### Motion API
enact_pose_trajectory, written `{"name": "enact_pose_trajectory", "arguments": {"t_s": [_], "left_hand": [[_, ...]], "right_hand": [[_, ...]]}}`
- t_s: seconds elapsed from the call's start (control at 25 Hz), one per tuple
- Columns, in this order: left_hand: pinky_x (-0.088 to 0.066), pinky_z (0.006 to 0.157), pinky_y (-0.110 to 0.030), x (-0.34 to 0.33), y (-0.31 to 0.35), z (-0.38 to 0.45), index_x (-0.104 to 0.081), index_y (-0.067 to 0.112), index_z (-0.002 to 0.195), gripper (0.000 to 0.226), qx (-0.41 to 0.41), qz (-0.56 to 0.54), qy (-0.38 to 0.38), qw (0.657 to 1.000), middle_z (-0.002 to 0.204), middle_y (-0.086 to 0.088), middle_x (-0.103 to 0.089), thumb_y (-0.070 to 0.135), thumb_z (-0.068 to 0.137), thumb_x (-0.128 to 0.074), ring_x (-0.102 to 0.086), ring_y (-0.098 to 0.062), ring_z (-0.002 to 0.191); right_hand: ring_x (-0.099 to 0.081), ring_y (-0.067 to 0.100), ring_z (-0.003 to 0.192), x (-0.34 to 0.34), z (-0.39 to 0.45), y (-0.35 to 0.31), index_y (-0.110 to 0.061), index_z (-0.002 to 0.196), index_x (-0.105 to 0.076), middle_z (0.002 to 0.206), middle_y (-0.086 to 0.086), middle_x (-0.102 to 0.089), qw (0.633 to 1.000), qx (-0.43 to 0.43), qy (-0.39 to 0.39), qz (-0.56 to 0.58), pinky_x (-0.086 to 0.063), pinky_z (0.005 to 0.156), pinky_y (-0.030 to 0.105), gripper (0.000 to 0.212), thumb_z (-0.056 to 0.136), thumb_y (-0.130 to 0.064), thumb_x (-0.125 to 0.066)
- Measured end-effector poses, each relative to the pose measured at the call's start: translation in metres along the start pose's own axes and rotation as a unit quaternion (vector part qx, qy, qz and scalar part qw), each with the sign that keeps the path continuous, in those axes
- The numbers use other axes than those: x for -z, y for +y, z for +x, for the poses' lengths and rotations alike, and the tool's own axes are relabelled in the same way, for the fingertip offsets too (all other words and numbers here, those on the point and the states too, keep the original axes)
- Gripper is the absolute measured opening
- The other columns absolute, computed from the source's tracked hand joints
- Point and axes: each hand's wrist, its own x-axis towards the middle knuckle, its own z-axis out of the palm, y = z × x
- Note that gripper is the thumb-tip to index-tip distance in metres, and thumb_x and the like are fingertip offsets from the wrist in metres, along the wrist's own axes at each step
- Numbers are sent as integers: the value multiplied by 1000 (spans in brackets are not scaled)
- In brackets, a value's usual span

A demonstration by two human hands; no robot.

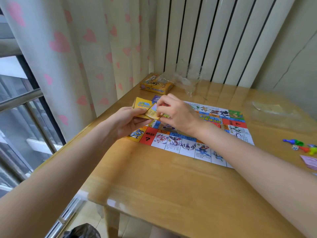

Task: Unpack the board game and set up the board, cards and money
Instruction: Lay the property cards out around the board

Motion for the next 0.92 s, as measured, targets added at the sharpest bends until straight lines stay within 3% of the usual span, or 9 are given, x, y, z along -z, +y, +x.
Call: {"name": "enact_pose_trajectory", "arguments": {"t_s": [0.16,0.24,0.36,0.48,0.6,0.8,0.92], "left_hand": [[-59,62,-25,-4,-3,0,-56,-1,90,4,-19,31,27,999,69,-12,-72,-1,90,-52,-71,-18,63],[-59,61,-25,-6,-3,-2,-54,1,91,2,-34,44,28,998,69,-11,-72,0,90,-52,-71,-18,64],[-59,61,-24,-9,-3,-5,-55,1,96,6,-42,72,11,996,72,-9,-73,0,90,-52,-72,-17,67],[-59,63,-23,-12,-3,-7,-57,1,99,10,-51,99,-4,994,74,-8,-74,1,90,-52,-72,-16,68],[-59,64,-23,-15,-2,-9,-59,2,96,9,-61,116,-12,991,74,-7,-74,1,90,-53,-72,-16,68],[-59,67,-25,-9,10,-5,-54,-4,105,16,-110,85,50,989,84,-12,-72,0,90,-54,-72,-17,71],[-59,65,-25,2,18,2,-49,-7,113,23,-121,48,96,987,92,-17,-68,-2,91,-50,-71,-15,67]], "right_hand": [[-46,15,98,12,-7,12,-15,99,-70,108,5,-52,991,-99,-79,42,-51,76,39,17,82,-18,-68],[-50,12,92,20,-6,12,-11,100,-69,104,6,-58,973,-196,-43,113,-49,83,31,15,88,-14,-60],[-58,10,78,29,-3,8,-7,98,-68,91,4,-67,927,-318,16,200,-53,72,21,17,92,-11,-53],[-60,11,62,34,1,1,-6,99,-64,81,5,-66,860,-387,-1,332,-54,60,20,12,89,-8,-59],[-59,5,53,40,3,-1,-4,96,-64,74,5,-66,826,-417,-18,380,-53,57,17,13,84,-4,-65],[-56,12,59,48,-1,16,-6,104,-61,80,8,-64,773,-512,38,374,-48,56,21,22,84,1,-63],[-62,15,61,44,5,28,-8,111,-58,92,13,-62,724,-561,76,393,-55,60,22,29,85,7,-58]]}}
